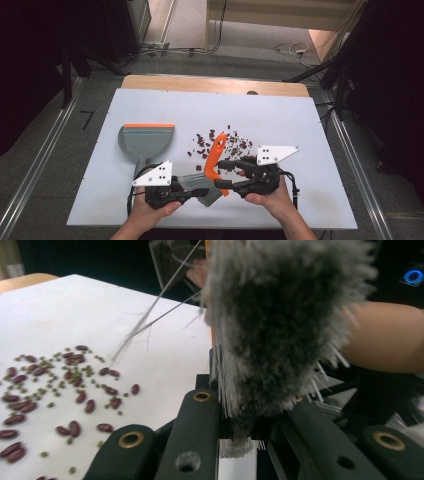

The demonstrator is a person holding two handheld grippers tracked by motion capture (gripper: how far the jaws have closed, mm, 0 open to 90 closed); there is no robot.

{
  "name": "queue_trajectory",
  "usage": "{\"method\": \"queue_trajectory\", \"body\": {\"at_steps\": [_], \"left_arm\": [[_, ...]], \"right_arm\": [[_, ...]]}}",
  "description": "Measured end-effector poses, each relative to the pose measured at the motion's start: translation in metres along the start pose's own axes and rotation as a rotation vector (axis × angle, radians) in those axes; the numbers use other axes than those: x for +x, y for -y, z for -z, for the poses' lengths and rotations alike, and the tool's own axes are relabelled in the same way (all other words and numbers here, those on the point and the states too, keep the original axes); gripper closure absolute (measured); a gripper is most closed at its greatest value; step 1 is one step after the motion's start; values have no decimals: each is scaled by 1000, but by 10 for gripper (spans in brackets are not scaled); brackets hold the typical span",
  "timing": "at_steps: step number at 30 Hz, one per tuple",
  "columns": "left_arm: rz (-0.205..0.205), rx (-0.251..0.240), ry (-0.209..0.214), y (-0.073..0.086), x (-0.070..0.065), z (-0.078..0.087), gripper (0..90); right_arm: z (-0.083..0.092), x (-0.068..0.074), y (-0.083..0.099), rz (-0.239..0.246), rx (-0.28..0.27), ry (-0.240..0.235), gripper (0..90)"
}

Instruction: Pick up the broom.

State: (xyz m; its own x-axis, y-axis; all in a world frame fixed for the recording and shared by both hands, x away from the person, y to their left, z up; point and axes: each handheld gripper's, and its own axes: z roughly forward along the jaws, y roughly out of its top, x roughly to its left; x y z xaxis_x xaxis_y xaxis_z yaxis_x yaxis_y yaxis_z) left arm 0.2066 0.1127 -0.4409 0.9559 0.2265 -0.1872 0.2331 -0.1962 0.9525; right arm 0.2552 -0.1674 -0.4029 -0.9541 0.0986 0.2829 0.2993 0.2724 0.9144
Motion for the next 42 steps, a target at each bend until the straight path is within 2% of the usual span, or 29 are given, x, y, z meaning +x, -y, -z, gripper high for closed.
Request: {"method": "queue_trajectory", "body": {"at_steps": [4,7,10,16,19,22,25,28,30,31,33,36,38,39,41,42], "left_arm": [[0,14,37,1,0,-3,865],[-1,18,54,1,-1,-5,865],[2,17,64,1,-1,-5,865],[11,12,84,1,0,-4,865],[16,7,101,1,1,-4,865],[19,8,120,2,2,-5,865],[25,-5,131,3,2,-5,860],[44,-27,135,5,4,-5,812],[55,-38,127,6,5,-3,727],[61,-49,76,6,5,-1,627],[77,-57,45,7,7,4,514],[84,-50,-16,8,10,10,350],[90,-58,-53,8,11,15,275],[90,-58,-53,8,11,15,235],[91,-62,-95,8,13,19,149],[98,-64,-139,9,14,22,106]], "right_arm": [[-8,2,2,-18,7,-88,503],[-11,3,3,-27,-4,-120,554],[-12,4,4,-17,-24,-125,584],[-15,6,7,19,-14,-137,640],[-15,4,7,-1,-22,-150,667],[-14,3,7,-36,-5,-176,687],[-13,5,6,-39,4,-168,689],[-13,6,4,-39,4,-143,690],[-13,7,4,-43,-2,-129,690],[-13,7,4,-47,-3,-116,691],[-11,6,3,-56,-12,-102,691],[-5,2,2,-70,-30,-56,691],[-1,0,1,-78,-34,-15,691],[-1,0,1,-78,-34,-15,691],[4,-2,1,-86,-37,40,691],[5,-3,1,-92,-39,57,691]]}}
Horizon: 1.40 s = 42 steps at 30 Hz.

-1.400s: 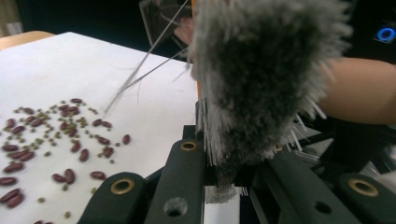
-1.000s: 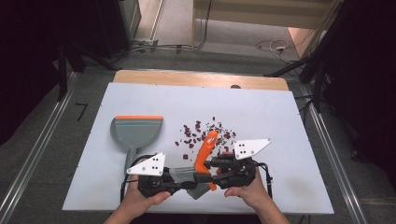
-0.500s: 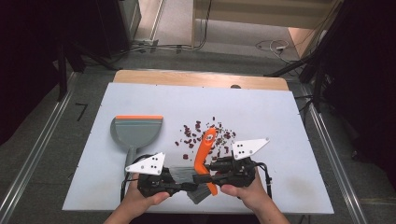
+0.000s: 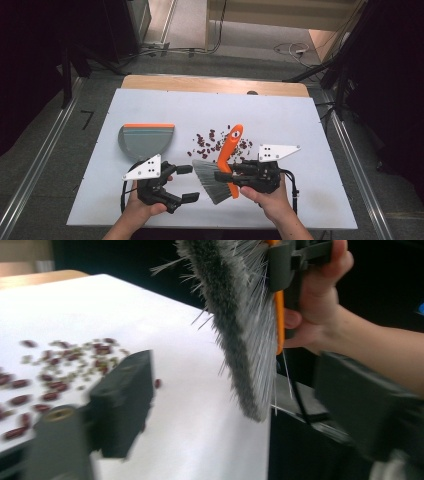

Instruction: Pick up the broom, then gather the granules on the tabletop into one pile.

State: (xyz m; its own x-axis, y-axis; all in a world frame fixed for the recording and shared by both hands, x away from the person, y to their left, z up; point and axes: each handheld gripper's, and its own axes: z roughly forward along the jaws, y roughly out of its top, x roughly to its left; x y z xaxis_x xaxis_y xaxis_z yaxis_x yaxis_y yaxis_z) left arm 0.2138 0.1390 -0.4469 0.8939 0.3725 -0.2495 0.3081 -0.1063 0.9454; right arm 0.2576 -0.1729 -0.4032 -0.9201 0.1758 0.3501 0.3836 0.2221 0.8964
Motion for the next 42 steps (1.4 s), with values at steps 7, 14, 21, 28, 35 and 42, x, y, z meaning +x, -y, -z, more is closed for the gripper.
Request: {"method": "queue_trajectory", "body": {"at_steps": [7,14,21,28,35,42], "left_arm": [[10,-10,-79,3,7,14,3],[4,-18,-143,6,13,30,1],[13,-39,-192,10,22,47,2],[13,-46,-237,14,26,57,1],[14,-50,-290,18,31,66,1],[4,-33,-329,18,33,68,1]], "right_arm": [[8,-6,-1,-7,11,156,691],[14,-13,1,-12,20,255,690],[19,-16,0,-11,24,323,690],[27,-21,-3,-4,44,424,690],[34,-29,-14,16,78,515,690],[33,-53,-37,59,210,651,690]]}}
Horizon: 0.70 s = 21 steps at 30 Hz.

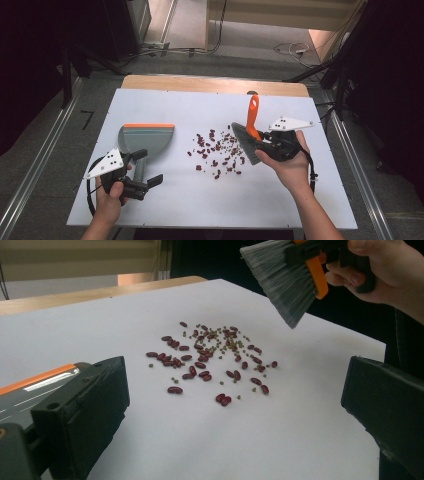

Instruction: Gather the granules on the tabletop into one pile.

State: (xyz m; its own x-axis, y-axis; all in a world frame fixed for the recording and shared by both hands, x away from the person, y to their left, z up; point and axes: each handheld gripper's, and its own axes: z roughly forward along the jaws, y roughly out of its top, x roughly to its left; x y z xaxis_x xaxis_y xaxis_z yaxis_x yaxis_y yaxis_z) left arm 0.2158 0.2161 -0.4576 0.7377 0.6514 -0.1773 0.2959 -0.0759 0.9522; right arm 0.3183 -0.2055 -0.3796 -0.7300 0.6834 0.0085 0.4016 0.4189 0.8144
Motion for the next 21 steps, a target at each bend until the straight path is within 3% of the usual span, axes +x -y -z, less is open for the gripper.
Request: {"method": "queue_trajectory", "body": {"at_steps": [9,10,11,13,16,21], "left_arm": [[4,9,-3,2,1,0,1],[4,11,-2,3,2,0,2],[4,12,-4,3,2,0,2],[9,11,-6,3,2,1,2],[17,8,-1,4,2,2,2],[17,17,8,6,0,-2,2]], "right_arm": [[-28,-19,-20,65,111,101,690],[-38,-22,-25,90,147,139,690],[-38,-22,-25,90,147,139,690],[-54,-27,-29,116,210,177,690],[-67,-32,-30,135,254,208,690],[-86,-39,-33,137,325,250,689]]}}
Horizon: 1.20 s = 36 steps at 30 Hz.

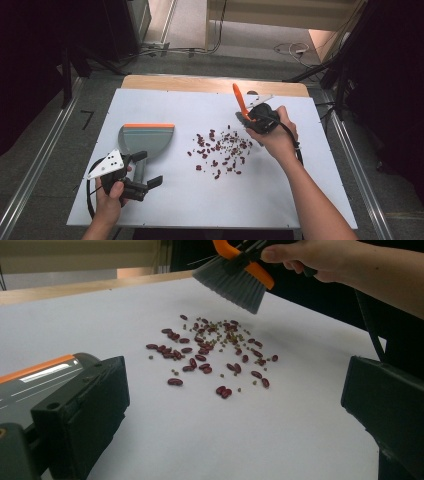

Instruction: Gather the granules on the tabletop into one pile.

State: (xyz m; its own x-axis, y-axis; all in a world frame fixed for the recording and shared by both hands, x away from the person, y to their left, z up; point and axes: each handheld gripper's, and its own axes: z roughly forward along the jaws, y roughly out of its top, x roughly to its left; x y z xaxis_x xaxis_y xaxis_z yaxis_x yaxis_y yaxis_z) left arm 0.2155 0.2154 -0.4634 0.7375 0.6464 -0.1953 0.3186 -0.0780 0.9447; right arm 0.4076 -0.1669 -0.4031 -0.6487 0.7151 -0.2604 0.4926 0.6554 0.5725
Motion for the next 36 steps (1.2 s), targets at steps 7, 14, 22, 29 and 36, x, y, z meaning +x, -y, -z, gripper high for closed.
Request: {"method": "queue_trajectory", "body": {"at_steps": [7,14,22,29,36], "left_arm": [[5,-4,2,1,-1,1,2],[5,1,2,2,0,0,2],[6,5,10,2,0,-2,2],[-1,4,18,1,-2,-3,2],[-1,4,20,2,-2,-4,2]], "right_arm": [[-38,9,-15,102,143,161,690],[-61,24,-19,110,202,145,690],[-61,30,-16,66,232,67,682],[-60,44,-18,95,256,29,677],[-53,57,-14,144,242,-24,674]]}}
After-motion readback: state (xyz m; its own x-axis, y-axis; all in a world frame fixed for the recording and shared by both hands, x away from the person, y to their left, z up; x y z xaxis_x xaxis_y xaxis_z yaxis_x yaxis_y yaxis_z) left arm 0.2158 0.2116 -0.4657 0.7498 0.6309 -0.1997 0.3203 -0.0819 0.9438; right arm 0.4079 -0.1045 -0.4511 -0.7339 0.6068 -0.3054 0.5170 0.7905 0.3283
